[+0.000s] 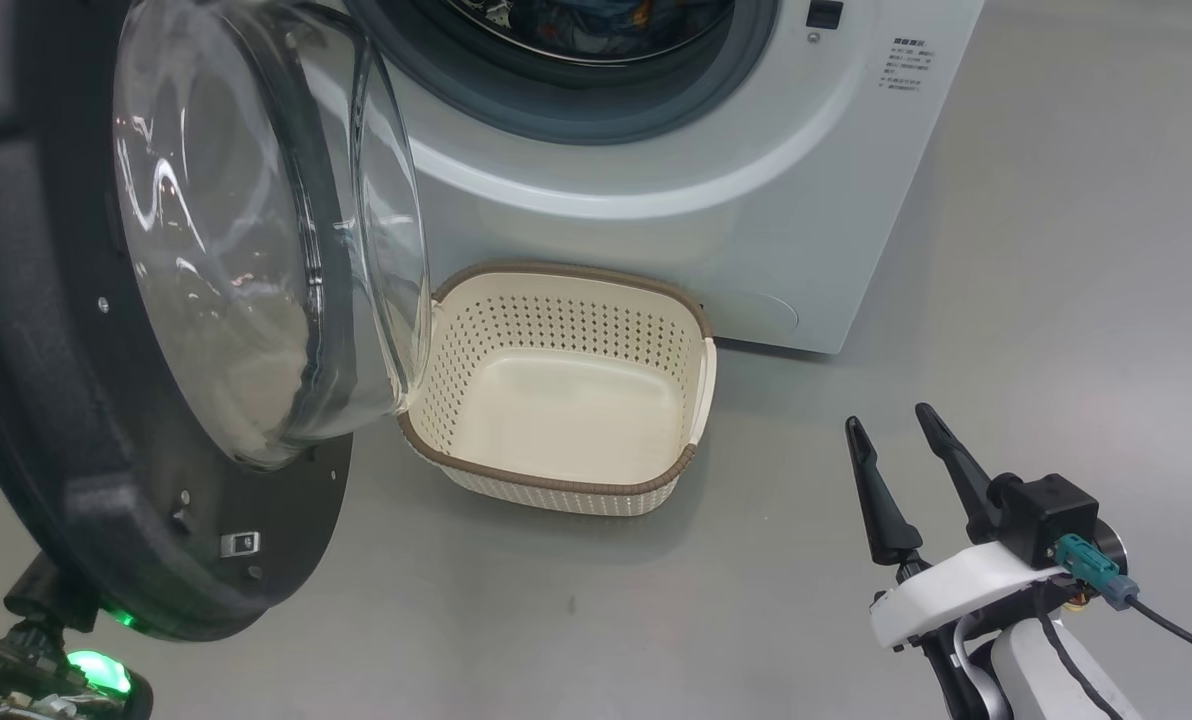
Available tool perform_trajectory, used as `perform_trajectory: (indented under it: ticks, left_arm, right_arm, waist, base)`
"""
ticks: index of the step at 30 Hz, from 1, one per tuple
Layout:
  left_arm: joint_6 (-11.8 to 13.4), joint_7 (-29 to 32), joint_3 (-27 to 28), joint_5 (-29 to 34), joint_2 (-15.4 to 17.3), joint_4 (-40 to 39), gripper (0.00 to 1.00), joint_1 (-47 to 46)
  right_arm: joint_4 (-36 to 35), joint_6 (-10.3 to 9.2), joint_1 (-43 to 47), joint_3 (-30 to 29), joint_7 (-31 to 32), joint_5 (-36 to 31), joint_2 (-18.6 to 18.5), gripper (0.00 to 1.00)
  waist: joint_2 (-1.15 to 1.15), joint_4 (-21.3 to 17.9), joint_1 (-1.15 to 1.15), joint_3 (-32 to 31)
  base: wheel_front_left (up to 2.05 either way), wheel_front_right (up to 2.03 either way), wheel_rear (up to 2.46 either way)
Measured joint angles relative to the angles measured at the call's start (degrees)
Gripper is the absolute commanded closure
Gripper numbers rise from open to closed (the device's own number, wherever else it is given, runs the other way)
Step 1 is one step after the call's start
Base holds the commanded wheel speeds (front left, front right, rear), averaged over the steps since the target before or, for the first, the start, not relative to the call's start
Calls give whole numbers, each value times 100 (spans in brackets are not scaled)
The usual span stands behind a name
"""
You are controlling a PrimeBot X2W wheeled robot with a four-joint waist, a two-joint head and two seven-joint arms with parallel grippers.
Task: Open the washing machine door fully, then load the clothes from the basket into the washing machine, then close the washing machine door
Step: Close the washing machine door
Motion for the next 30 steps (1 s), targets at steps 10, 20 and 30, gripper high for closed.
perform_trajectory:
  ticks: [10,20,30]
  left_arm:
    - [0,264,-230,20,-96,-274,100,127]
    - [0,391,-435,75,-347,-497,100,113]
    - [0,404,-703,163,-660,-541,100,-122]
  right_arm:
    - [24,0,-1,52,0,37,54,0]
    - [57,0,-2,97,0,88,108,0]
    - [56,0,-25,110,0,90,122,0]
  waist:
    - [0,-249,0,-91]
    - [0,-606,0,-156]
    - [0,-976,0,-129]
  base:
    - [0,0,0]
    - [0,0,0]
    - [0,0,0]
